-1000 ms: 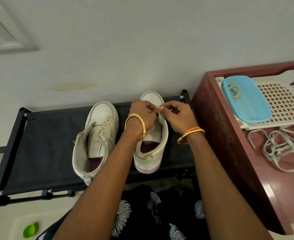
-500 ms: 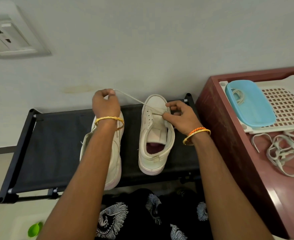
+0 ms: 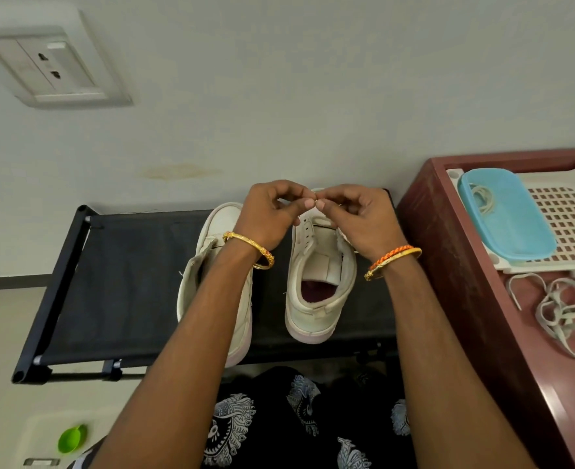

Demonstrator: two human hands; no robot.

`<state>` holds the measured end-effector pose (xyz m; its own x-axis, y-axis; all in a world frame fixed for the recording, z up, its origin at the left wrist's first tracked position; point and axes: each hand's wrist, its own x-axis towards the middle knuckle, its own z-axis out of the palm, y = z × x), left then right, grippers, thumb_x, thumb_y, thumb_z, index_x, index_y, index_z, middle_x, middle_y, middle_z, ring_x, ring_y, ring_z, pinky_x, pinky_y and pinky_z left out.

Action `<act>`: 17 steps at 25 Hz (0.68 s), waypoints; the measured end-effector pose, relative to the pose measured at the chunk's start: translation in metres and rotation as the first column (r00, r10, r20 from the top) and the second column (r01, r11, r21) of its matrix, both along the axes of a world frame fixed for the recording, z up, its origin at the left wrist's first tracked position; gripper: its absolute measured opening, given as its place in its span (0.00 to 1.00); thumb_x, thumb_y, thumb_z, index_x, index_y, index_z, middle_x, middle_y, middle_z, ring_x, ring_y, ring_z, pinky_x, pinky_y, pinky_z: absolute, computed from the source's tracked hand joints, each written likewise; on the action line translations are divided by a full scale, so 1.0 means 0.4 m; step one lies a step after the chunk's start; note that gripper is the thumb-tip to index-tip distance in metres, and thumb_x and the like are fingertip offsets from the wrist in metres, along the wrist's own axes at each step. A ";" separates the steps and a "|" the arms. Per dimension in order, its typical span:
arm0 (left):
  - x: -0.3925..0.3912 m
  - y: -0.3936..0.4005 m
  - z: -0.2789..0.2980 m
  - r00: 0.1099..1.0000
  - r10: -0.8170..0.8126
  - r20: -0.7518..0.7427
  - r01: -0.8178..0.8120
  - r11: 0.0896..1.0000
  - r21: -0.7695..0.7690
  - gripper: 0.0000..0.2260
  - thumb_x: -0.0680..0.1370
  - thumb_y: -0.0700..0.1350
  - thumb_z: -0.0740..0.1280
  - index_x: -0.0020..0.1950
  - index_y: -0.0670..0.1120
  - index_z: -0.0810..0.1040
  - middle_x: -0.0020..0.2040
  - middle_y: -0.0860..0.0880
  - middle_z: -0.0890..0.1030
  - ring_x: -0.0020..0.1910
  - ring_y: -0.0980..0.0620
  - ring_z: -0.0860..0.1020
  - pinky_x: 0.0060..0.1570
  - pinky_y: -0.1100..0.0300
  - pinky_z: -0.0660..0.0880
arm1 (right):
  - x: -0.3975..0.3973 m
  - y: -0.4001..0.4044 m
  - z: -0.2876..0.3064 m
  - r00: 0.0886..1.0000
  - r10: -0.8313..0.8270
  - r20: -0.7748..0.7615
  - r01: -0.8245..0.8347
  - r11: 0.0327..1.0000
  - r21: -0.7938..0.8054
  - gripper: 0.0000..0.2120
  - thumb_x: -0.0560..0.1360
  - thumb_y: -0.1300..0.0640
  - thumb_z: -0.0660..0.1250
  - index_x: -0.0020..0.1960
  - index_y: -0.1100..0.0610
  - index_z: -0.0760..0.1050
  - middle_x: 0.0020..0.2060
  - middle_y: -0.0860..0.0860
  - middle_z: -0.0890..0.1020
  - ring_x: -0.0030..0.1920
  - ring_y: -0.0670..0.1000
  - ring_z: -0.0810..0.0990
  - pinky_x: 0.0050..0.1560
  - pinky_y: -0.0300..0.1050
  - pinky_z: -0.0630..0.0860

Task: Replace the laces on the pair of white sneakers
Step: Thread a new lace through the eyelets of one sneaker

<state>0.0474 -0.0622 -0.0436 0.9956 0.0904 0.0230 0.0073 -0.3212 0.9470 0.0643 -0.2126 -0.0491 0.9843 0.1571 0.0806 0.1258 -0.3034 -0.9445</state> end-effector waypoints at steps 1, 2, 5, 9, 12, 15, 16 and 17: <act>0.000 0.000 -0.004 1.000 0.001 -0.023 -0.001 1.000 -0.016 0.04 0.75 0.38 0.69 0.43 0.47 0.80 0.38 0.53 0.79 0.26 0.62 0.75 0.30 0.73 0.69 | 0.000 -0.002 -0.002 1.000 -0.003 0.003 0.004 0.999 -0.047 0.06 0.74 0.59 0.70 0.49 0.58 0.82 0.40 0.50 0.84 0.40 0.47 0.81 0.41 0.37 0.76; 0.001 -0.001 -0.010 0.999 0.012 -0.046 -0.012 1.000 -0.019 0.03 0.75 0.38 0.69 0.44 0.46 0.80 0.37 0.53 0.79 0.26 0.63 0.75 0.29 0.74 0.69 | 0.000 -0.001 -0.006 1.000 -0.007 0.008 0.008 0.992 -0.122 0.06 0.74 0.59 0.70 0.49 0.57 0.82 0.41 0.49 0.83 0.41 0.47 0.80 0.42 0.34 0.75; 0.004 -0.007 -0.025 0.995 0.046 -0.091 -0.046 0.999 0.009 0.02 0.76 0.38 0.68 0.46 0.43 0.80 0.37 0.52 0.79 0.27 0.63 0.76 0.32 0.74 0.71 | -0.008 0.016 -0.010 1.000 0.017 0.004 -0.015 0.943 -0.332 0.05 0.75 0.59 0.69 0.48 0.58 0.82 0.40 0.48 0.81 0.39 0.41 0.76 0.39 0.23 0.67; 0.011 0.002 -0.047 0.971 0.168 -0.169 -0.159 0.985 0.065 0.03 0.76 0.38 0.67 0.47 0.44 0.80 0.35 0.53 0.78 0.32 0.60 0.76 0.31 0.74 0.71 | -0.005 0.017 -0.008 0.993 -0.114 0.008 0.112 0.963 -0.245 0.05 0.73 0.63 0.70 0.48 0.58 0.82 0.40 0.48 0.81 0.39 0.39 0.76 0.40 0.21 0.69; 0.013 0.008 -0.067 0.949 0.160 -0.271 -0.147 0.987 0.069 0.04 0.75 0.39 0.69 0.48 0.43 0.82 0.36 0.51 0.80 0.35 0.55 0.78 0.37 0.67 0.74 | -0.005 0.022 -0.015 0.984 -0.175 -0.045 0.161 0.962 -0.223 0.06 0.72 0.64 0.71 0.48 0.57 0.82 0.41 0.48 0.82 0.44 0.44 0.80 0.47 0.31 0.75; 0.016 0.007 -0.072 0.941 0.137 -0.311 -0.127 0.991 0.050 0.05 0.74 0.38 0.71 0.49 0.43 0.83 0.41 0.48 0.82 0.41 0.52 0.80 0.44 0.61 0.78 | -0.009 0.041 -0.015 0.972 -0.221 -0.082 0.198 0.954 -0.226 0.05 0.71 0.62 0.72 0.47 0.58 0.83 0.39 0.49 0.82 0.43 0.46 0.81 0.47 0.34 0.75; 0.016 0.007 -0.072 0.939 0.134 -0.316 -0.128 0.991 0.040 0.06 0.73 0.38 0.71 0.49 0.42 0.83 0.42 0.47 0.82 0.43 0.50 0.81 0.47 0.59 0.79 | -0.008 0.044 -0.013 0.971 -0.226 -0.082 0.202 0.951 -0.236 0.05 0.71 0.62 0.72 0.47 0.59 0.83 0.39 0.49 0.82 0.42 0.46 0.80 0.46 0.34 0.74; 0.015 0.006 -0.071 0.937 0.132 -0.323 -0.133 0.991 0.022 0.07 0.73 0.37 0.72 0.49 0.42 0.83 0.43 0.45 0.83 0.45 0.49 0.82 0.49 0.57 0.80 | -0.007 0.045 -0.010 0.972 -0.224 -0.078 0.199 0.948 -0.250 0.04 0.71 0.63 0.72 0.46 0.59 0.83 0.38 0.49 0.81 0.41 0.46 0.80 0.46 0.34 0.75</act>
